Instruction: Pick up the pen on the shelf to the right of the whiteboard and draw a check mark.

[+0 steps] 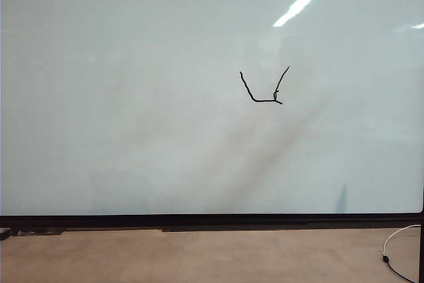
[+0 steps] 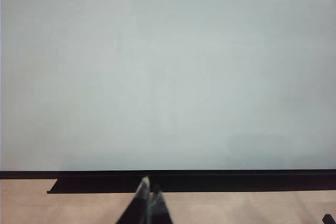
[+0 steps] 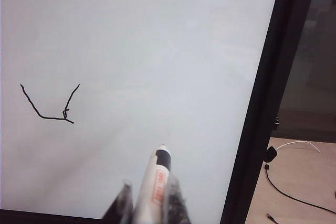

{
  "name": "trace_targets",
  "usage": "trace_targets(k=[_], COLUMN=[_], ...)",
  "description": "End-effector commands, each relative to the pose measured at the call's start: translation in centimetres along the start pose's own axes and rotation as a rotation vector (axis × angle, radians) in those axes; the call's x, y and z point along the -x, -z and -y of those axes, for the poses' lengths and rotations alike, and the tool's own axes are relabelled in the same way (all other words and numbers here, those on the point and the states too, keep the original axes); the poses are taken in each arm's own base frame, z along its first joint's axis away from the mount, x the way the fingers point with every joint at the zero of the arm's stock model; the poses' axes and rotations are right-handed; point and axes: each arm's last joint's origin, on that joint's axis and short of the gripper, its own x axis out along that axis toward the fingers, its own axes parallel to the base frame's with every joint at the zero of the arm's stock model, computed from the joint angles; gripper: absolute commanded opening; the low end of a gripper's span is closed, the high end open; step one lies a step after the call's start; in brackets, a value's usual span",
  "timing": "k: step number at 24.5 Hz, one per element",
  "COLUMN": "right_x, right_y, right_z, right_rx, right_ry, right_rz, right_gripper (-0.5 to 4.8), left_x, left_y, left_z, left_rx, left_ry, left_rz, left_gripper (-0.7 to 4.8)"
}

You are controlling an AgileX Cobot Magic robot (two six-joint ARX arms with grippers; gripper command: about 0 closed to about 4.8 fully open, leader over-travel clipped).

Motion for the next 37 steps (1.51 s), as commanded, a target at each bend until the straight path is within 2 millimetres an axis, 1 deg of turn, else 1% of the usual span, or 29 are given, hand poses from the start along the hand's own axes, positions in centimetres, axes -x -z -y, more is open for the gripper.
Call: trace_targets(k=[1,4,10,19,23,32,37], right_x=[0.0,0.0,-0.2,-0.5,-0.7,-1.0,-1.0], right_y=[-0.2,0.2,1.1,3.7,4.0,4.1,4.1], right_z=[-0.1,-0.3,-0.5,-1.0,-0.3,2.1,2.4], right_rx=[-0.008,-0.008,-0.012,-0.026,-0.012,-0.031,-0.024], right_ry=[-0.046,-0.089,-0.088,-0.082,-0.018,0.023,0.052], right_rz=[0.013,-0.012,-0.009,-0.025,-0.045,-0.024,-0.022], right_gripper=[-0.09,-0.09,-0.09,-0.09,-0.09,-0.09,-0.08], left_x=[0.0,0.0,0.0,0.0,0.0,0.0,0.0], left_y=[-0.2,-0.2,-0.2,-0.2,-0.2,-0.2,-0.2], left_z=[0.0,0.0,0.0,0.0,0.0,0.0,0.0], left_rx=[-0.005,-0.005,-0.005,-0.005,-0.005,-0.005,-0.005], left_ry=[0.001,0.001,0.001,0.001,0.001,0.001,0.001], left_rz=[0.016,0.015,0.015,0.015,0.015,0.015,0.015], left_gripper=[-0.04,-0.04,-0.04,-0.04,-0.05,-0.05,-0.04])
